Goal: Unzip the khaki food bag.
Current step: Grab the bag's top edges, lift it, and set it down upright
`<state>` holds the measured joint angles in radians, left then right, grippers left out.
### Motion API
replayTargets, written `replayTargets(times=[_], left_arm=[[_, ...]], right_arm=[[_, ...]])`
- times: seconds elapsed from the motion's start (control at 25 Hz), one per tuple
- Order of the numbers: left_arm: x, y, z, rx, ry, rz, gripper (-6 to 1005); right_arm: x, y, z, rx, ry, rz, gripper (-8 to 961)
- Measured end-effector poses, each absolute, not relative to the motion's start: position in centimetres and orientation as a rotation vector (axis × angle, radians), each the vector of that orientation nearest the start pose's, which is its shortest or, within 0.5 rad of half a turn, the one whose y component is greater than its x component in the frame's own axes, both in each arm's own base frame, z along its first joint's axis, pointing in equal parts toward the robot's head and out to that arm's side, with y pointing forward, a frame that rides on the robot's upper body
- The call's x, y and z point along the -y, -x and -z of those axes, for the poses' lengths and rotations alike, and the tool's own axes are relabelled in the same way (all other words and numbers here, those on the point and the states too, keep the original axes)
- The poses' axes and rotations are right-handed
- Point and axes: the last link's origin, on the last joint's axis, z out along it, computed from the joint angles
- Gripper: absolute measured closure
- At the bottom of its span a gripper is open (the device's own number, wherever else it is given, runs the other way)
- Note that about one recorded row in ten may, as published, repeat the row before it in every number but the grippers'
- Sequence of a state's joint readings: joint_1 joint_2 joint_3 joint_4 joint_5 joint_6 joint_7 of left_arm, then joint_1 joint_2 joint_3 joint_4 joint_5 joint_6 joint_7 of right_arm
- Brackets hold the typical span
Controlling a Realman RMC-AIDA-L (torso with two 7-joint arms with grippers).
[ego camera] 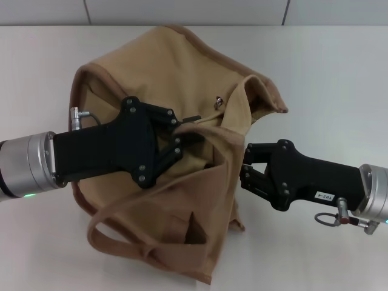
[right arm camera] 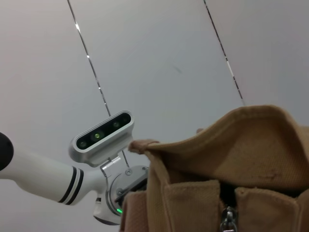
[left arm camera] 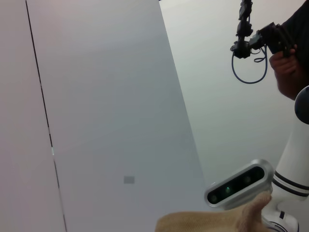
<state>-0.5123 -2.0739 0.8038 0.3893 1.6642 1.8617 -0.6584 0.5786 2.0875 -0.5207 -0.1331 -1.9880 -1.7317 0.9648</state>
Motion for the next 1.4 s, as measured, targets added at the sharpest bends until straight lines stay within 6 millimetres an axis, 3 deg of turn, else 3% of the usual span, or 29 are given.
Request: replayTargets(times=[0.24, 1.04, 1.4], left_arm=[[-28.08, 22.70, 1.51, -0.219, 2.593, 1.234, 908], [-28.03, 22.68, 1.67, -0.212, 2.593, 1.235, 897], [-28.55, 22.49, 0.88, -0.164, 2.472, 1.301, 892]], right_arm=[[-26.62, -23.73, 6.11, -0.549, 2.740, -1.281, 758], [-26.31, -23.83, 5.77, -0.520, 2.733, -1.302, 927], [-26.29, -24.22, 5.71, -0.533, 2.717, -1.287, 947]])
